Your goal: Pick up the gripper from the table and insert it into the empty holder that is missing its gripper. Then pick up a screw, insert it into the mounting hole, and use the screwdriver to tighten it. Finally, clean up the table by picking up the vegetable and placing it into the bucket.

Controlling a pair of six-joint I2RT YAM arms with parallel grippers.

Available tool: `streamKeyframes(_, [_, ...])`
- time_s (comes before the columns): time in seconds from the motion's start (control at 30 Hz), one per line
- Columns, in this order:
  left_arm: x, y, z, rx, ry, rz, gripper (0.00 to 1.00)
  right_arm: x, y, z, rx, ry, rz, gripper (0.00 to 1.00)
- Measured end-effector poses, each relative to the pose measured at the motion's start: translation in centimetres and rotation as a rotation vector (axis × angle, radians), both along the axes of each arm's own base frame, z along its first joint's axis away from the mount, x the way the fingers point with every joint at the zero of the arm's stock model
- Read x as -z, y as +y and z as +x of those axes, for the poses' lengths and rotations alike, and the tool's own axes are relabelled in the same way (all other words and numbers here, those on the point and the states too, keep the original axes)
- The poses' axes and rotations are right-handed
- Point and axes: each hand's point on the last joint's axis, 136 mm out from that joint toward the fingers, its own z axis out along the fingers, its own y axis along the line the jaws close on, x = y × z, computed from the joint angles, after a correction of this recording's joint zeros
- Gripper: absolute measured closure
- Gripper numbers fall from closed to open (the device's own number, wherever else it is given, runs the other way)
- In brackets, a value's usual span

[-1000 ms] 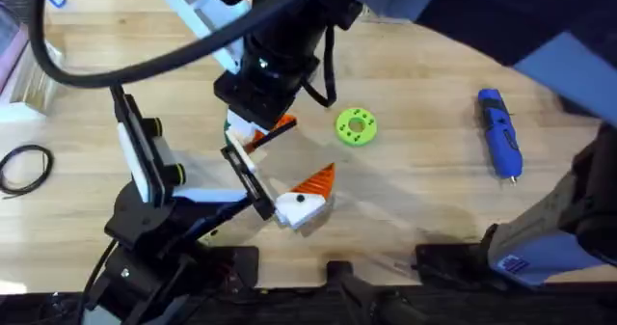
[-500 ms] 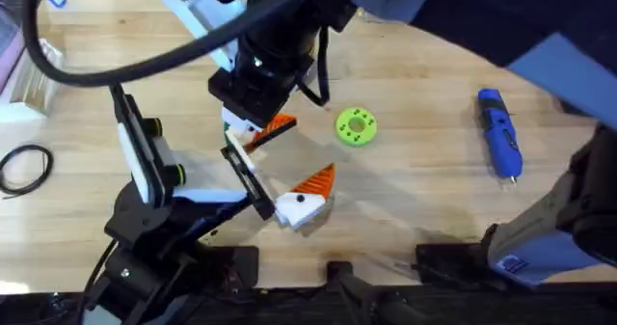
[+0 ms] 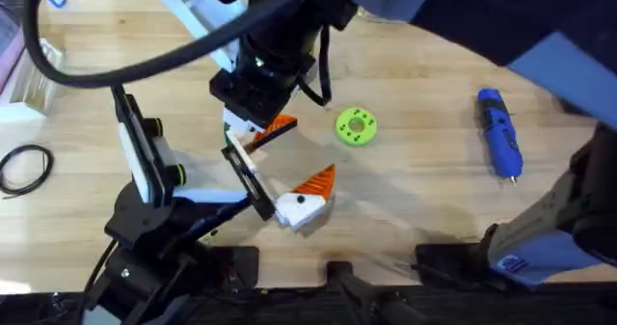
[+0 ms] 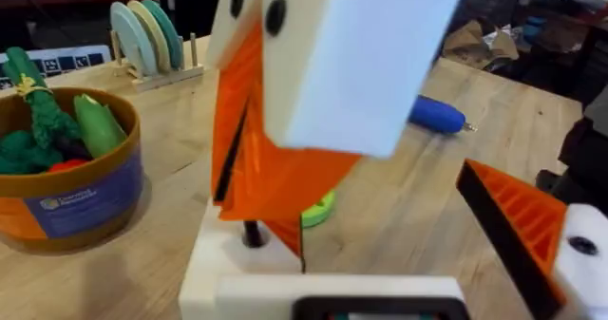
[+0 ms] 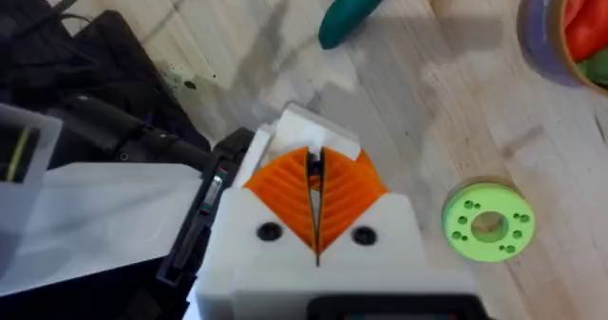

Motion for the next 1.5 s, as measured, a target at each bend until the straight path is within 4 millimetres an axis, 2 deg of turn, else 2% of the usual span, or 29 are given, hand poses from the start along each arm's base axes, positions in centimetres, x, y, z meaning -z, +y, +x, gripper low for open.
streamKeyframes(0.47, [0.0,0.0,0.0,0.0,0.0,0.0,0.008,0.1,-0.1,-0.2,-0.01,-0.038,-0.031,0.995])
streamKeyframes(0.63, [0.1,0.0,0.1,-0.005,0.013,-0.002,0.008,1.1,0.4,-0.1,-0.015,-0.043,-0.054,0.995])
streamKeyframes(0.87, [0.2,0.0,0.1,-0.004,0.017,-0.003,0.008,1.1,0.4,-0.1,-0.015,-0.037,-0.056,0.988])
streamKeyframes(0.97, [0.2,0.0,0.1,-0.002,0.017,-0.002,0.008,1.1,0.4,-0.2,-0.019,-0.037,-0.054,0.845])
streamKeyframes(1.03, [0.1,0.0,0.0,0.0,0.014,-0.002,0.008,1.1,0.2,0.1,-0.012,-0.044,-0.061,0.616])
streamKeyframes(1.17, [0.1,0.0,0.0,-0.002,0.013,-0.003,0.008,1.0,-1.0,1.6,0.031,-0.061,-0.079,0.071])
streamKeyframes(1.2, [0.1,0.0,0.0,-0.001,0.009,-0.001,0.008,0.9,-1.3,1.8,0.039,-0.056,-0.078,0.039])
streamKeyframes(1.33, [0.1,0.0,0.0,0.0,0.0,0.004,0.008,-0.1,-2.0,2.3,0.06,-0.057,-0.049,0.026])
streamKeyframes(1.5, [0.1,0.0,0.0,0.0,-0.004,0.006,0.009,-3.2,-4.2,3.6,0.124,-0.072,0.027,0.026])
